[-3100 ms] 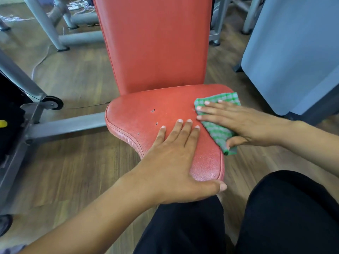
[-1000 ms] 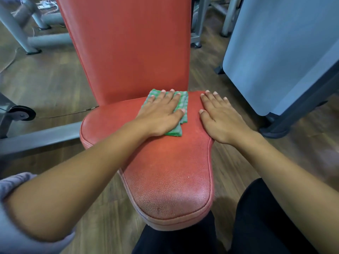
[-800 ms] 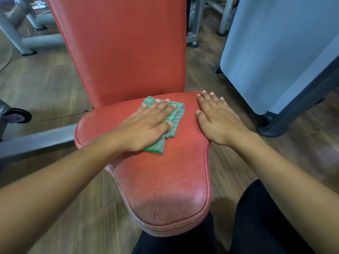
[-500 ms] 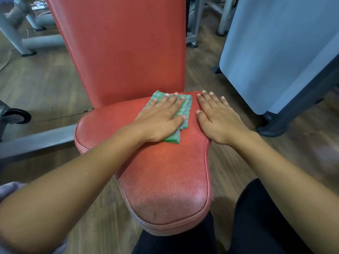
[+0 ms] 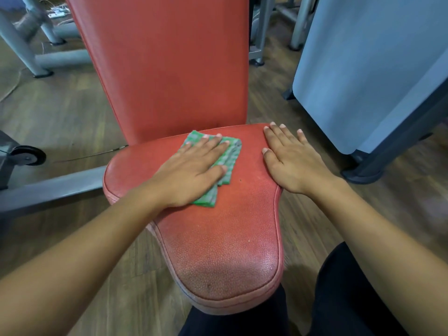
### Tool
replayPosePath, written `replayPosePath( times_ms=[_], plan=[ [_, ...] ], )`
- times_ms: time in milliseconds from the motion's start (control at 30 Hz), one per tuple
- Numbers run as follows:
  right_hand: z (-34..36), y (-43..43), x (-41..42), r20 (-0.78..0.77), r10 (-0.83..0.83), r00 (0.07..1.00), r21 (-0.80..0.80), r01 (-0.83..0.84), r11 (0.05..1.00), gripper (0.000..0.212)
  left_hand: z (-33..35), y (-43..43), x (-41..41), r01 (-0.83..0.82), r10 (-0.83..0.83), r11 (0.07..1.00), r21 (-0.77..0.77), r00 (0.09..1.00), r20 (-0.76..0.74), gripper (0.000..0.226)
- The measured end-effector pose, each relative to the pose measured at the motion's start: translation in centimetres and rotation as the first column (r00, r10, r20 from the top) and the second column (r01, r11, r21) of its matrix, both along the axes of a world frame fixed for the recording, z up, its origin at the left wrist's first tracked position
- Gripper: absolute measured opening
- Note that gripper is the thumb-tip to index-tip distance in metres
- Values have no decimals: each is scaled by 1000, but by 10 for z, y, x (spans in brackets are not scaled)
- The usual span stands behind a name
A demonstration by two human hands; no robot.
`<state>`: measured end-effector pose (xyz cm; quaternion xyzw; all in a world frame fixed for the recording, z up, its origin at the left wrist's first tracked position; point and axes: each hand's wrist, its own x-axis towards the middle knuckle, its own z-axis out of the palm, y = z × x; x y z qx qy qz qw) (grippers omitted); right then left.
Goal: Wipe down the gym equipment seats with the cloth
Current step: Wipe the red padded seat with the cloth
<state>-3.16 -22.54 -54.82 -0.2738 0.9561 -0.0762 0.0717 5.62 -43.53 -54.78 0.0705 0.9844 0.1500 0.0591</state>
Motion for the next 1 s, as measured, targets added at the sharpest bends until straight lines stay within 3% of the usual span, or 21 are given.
replayPosePath(
  times_ms=[167, 267, 400, 500, 567, 667, 733, 833, 933, 1000],
  plan=[
    [0, -2, 0, -14, -10, 1000, 15, 10, 1000, 58, 0, -23, -15, -216, 221, 970, -115, 975, 36, 72],
    [2, -3, 1, -15, -18, 1000, 45, 19, 999, 57, 0, 4, -19, -150, 150, 986, -67, 989, 2, 60],
    [4, -3, 2, -2, -12, 1000, 61, 12, 998, 58, -1, -12, 19, 3, -2, 1000, 26, 999, -40, 75],
    [9, -4, 5, 4, -13, 1000, 35, 13, 999, 58, 0, -42, 20, -135, 134, 988, -73, 991, -14, 79],
    [14, -8, 15, 18, -11, 1000, -64, 12, 998, 59, -1, -44, 7, -237, 240, 960, -148, 971, 5, 75],
    [16, -24, 37, 81, 49, 995, -190, -33, 981, 61, 1, -17, -5, -243, 244, 962, -128, 970, -9, 62],
    [13, -31, 43, 99, 67, 993, -179, -49, 983, 60, 0, -5, 5, -145, 145, 987, -67, 989, -8, 60],
    [11, -32, 39, 128, 53, 990, -141, -34, 989, 58, 2, -21, 29, -59, 59, 998, -3, 998, -26, 75],
    [8, -33, 37, 128, 56, 990, -104, -43, 994, 59, 2, -49, 25, -186, 187, 973, -140, 982, -2, 86],
    [7, -34, 36, 118, 52, 992, -97, -40, 995, 58, 3, -46, 10, -262, 270, 949, -177, 963, 21, 77]
  ],
)
